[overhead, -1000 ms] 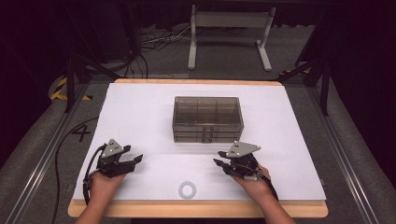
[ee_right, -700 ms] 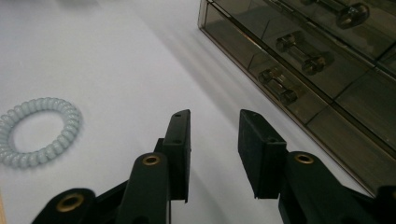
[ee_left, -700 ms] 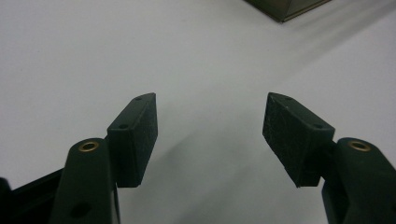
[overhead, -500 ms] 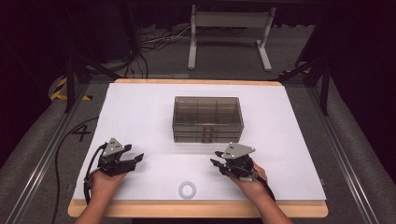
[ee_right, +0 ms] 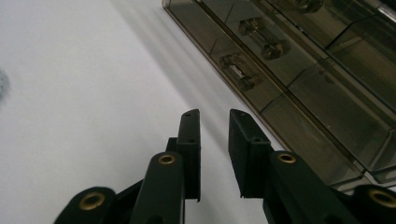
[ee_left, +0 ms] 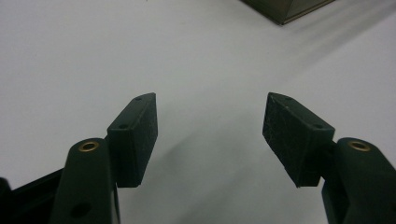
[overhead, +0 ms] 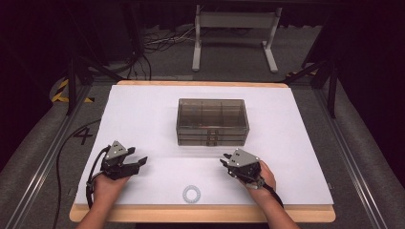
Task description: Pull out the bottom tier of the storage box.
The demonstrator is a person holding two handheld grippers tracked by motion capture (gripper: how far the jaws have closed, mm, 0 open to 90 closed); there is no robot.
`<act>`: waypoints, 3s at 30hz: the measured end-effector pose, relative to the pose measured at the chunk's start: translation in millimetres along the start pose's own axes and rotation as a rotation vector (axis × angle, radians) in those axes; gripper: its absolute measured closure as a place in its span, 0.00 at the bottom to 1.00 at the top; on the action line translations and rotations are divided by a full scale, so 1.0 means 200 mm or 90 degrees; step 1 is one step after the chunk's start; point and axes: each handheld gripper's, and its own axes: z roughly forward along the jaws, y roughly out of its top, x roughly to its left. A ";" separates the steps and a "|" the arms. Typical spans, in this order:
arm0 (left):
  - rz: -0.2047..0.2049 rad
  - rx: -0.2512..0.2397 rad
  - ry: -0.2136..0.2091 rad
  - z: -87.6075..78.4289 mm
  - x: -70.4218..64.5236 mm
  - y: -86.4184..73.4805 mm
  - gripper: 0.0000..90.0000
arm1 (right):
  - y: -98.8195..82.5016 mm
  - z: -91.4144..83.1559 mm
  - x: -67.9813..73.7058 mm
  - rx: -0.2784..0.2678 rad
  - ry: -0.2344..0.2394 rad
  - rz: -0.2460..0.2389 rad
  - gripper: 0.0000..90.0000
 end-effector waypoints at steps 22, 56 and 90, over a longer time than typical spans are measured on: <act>0.001 0.000 -0.001 0.00 0.00 0.00 0.41 | -0.02 0.04 0.08 0.001 -0.068 -0.114 0.83; 0.002 0.001 -0.002 0.00 0.00 0.00 0.41 | -0.08 0.09 0.15 -0.016 -0.149 -0.188 0.83; -0.046 -0.043 -0.076 -0.03 0.06 -0.01 0.41 | 0.09 0.25 0.30 0.107 -0.275 -0.356 0.84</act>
